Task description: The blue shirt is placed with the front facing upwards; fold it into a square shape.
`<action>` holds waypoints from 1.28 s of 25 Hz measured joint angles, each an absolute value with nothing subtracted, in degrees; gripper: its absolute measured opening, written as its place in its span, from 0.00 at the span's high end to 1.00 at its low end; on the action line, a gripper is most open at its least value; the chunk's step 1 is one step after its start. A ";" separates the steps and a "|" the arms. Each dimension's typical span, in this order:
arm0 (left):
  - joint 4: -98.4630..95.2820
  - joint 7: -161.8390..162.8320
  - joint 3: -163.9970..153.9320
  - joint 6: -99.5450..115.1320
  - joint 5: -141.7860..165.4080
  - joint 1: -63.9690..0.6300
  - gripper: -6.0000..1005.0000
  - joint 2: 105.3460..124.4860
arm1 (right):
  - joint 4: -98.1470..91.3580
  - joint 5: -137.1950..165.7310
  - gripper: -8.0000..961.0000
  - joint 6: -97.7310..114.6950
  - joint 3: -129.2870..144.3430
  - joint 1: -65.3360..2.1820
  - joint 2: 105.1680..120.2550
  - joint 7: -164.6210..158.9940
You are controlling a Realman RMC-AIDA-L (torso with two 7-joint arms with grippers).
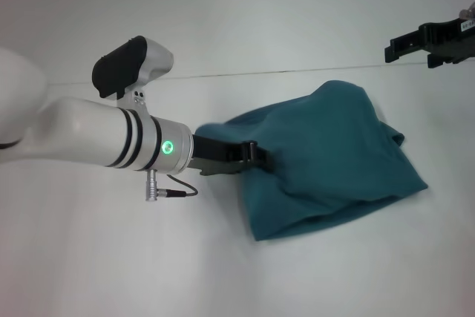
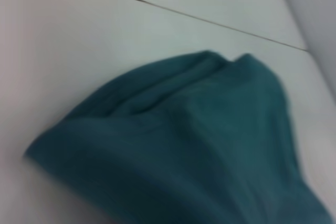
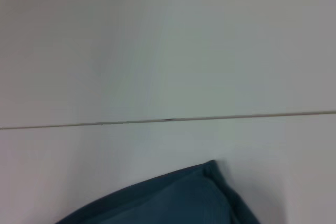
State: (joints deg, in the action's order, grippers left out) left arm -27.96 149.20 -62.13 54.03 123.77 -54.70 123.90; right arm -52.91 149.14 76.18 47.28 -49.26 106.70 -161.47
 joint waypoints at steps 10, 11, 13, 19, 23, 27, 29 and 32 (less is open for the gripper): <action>-38.13 149.57 -59.09 70.12 122.76 -43.82 0.70 121.01 | -51.13 149.15 0.04 75.52 47.29 -48.92 106.77 -160.58; -37.92 149.37 -58.41 70.39 122.99 -43.10 0.71 120.06 | -50.91 149.15 0.04 75.48 47.28 -48.98 106.77 -160.48; -37.54 148.59 -56.32 70.95 124.35 -42.17 0.73 118.56 | -50.74 149.15 0.04 75.46 47.29 -49.07 106.79 -160.39; -37.46 146.33 -50.19 70.91 132.40 -42.38 0.77 116.92 | -50.71 149.15 0.04 75.43 47.28 -49.83 107.32 -160.07; -37.67 145.50 -49.15 69.21 133.72 -42.46 0.78 116.82 | -50.62 149.15 0.04 75.40 47.52 -50.12 107.51 -160.05; -37.59 145.24 -48.91 69.91 134.67 -43.04 0.77 116.51 | -50.61 149.15 0.04 75.43 47.49 -50.13 107.53 -160.03; -38.30 146.81 -48.84 71.18 136.86 -43.37 0.77 116.32 | -50.60 149.15 0.04 75.49 47.36 -50.12 107.53 -159.98; -41.97 149.42 -48.72 72.17 139.93 -42.73 0.75 116.62 | -50.61 149.15 0.04 75.52 47.27 -50.01 107.52 -159.96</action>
State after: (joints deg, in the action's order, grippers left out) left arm -41.97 149.42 -48.72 72.17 139.93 -42.73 116.62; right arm -50.61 149.15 75.52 47.27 -50.01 107.52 -159.96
